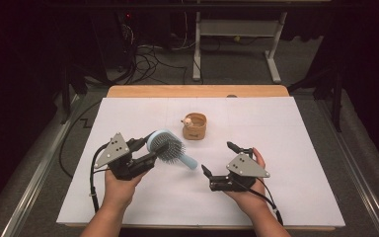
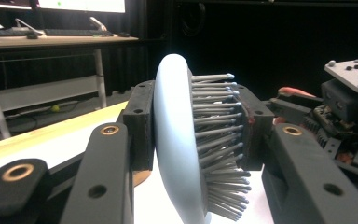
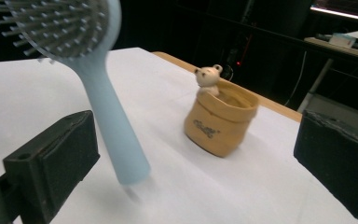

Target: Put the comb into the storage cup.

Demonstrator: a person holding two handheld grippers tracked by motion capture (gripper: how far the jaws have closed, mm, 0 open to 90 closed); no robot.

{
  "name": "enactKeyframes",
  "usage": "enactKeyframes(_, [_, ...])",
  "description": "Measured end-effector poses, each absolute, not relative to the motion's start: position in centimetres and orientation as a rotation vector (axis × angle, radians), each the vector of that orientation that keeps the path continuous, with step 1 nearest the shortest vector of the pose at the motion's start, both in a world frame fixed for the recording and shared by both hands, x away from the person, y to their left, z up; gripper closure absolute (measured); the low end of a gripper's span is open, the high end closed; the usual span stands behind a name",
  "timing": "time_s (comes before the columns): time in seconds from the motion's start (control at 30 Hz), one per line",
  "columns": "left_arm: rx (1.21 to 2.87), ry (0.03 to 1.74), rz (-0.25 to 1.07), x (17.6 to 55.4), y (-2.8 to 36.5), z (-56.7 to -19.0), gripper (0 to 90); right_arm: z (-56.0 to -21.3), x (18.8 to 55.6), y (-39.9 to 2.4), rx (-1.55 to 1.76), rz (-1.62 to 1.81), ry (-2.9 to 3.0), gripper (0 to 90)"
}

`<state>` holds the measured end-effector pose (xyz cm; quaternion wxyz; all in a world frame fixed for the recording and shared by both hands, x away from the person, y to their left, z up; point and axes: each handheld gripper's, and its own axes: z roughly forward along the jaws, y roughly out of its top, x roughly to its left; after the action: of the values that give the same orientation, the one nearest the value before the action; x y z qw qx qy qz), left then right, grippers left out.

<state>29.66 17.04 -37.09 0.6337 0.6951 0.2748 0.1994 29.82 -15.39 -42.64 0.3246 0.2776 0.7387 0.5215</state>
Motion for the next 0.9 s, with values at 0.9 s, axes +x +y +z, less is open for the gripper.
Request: enactKeyframes(0.9, [1.522, 0.726, 0.564, 29.8, 21.7, -36.4, 58.0, -44.4, 29.9, -24.3, 0.995, 1.314, 1.824, 0.2])
